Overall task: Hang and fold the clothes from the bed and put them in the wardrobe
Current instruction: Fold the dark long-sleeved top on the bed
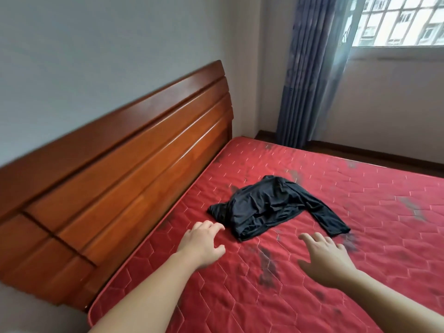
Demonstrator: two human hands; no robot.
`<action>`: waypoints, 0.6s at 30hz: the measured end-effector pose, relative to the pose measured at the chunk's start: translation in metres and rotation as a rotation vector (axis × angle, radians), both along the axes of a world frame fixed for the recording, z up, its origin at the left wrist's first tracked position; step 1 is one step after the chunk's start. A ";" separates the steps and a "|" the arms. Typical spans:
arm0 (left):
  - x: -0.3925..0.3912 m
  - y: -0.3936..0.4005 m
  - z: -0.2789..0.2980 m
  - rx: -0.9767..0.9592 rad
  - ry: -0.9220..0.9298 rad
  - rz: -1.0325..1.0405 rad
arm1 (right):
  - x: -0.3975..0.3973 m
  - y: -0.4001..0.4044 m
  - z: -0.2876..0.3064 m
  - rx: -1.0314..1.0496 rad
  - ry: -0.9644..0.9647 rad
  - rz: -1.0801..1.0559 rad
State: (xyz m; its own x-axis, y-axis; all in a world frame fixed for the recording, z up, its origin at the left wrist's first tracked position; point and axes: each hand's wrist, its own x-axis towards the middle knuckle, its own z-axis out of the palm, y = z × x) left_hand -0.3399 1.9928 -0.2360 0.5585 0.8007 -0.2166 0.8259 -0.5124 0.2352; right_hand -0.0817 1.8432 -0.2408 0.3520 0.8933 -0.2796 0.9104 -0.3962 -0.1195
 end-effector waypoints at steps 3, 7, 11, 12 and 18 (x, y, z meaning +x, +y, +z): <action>0.023 0.024 -0.029 -0.054 0.010 -0.003 | 0.011 0.019 -0.027 -0.029 0.021 -0.017; 0.056 0.060 -0.106 -0.147 -0.001 0.023 | 0.007 0.047 -0.090 -0.091 0.068 -0.019; 0.088 0.087 -0.229 -0.298 -0.024 0.118 | 0.004 0.090 -0.187 -0.118 0.111 -0.039; 0.092 0.090 -0.260 -0.334 0.008 0.106 | 0.003 0.102 -0.214 -0.136 0.114 -0.044; 0.103 0.164 -0.409 -0.104 0.186 -0.151 | 0.014 0.200 -0.375 -0.226 0.050 0.064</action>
State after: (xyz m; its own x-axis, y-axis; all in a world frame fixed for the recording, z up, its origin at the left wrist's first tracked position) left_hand -0.2365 2.1570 -0.6447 0.6124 0.6796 -0.4039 0.7762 -0.6138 0.1443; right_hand -0.0681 2.0435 -0.6156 0.2776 0.8259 -0.4908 0.9295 -0.3601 -0.0803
